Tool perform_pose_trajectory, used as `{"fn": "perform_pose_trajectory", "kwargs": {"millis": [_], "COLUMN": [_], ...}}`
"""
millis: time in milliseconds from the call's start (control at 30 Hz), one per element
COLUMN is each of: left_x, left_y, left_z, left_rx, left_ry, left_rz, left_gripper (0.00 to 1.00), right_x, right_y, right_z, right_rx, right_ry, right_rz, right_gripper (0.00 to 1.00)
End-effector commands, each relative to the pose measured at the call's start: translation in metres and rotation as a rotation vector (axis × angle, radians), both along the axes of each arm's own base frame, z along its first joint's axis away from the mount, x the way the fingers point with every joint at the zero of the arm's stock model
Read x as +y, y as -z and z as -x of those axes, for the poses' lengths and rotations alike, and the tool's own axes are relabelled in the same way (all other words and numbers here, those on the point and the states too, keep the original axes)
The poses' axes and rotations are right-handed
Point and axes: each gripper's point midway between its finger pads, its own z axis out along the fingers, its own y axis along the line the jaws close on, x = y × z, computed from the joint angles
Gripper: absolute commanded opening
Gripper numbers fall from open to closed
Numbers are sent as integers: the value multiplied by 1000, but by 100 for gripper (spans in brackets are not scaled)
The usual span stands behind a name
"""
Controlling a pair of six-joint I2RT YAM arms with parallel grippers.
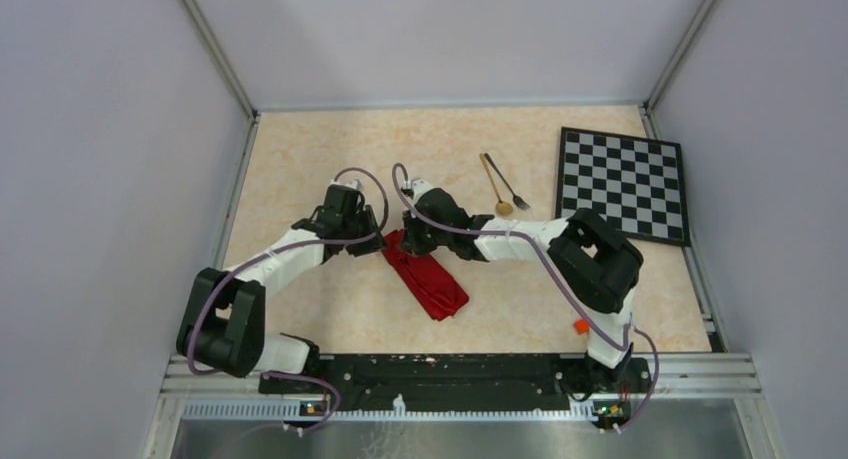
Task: Fold the napkin into a case and place the utensils inside
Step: Pick up the smaller rectangle folded napkin.
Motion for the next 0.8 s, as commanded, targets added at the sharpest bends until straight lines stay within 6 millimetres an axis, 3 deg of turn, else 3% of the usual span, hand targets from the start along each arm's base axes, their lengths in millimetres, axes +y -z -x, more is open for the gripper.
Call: {"fn": "perform_pose_trajectory", "kwargs": {"millis": [0,267,767], "left_x": [2,-11,-18], "left_y": [-14,-9,9], "left_z": [-22,-23,-21], "left_rx": [-92,-96,-65], "left_ry": [-16,-15,-10], "left_rz": [-104,-233,-444], "left_gripper": [34,37,31], "right_x": [0,-3,-7], "right_y": [-49,-51,-45], "right_z": [-10,-11,-10], "right_rx": [-2,32,52], "right_ry": [39,40,40], "right_rz": [-168,-215,-230], "right_gripper": [0,0,0]}}
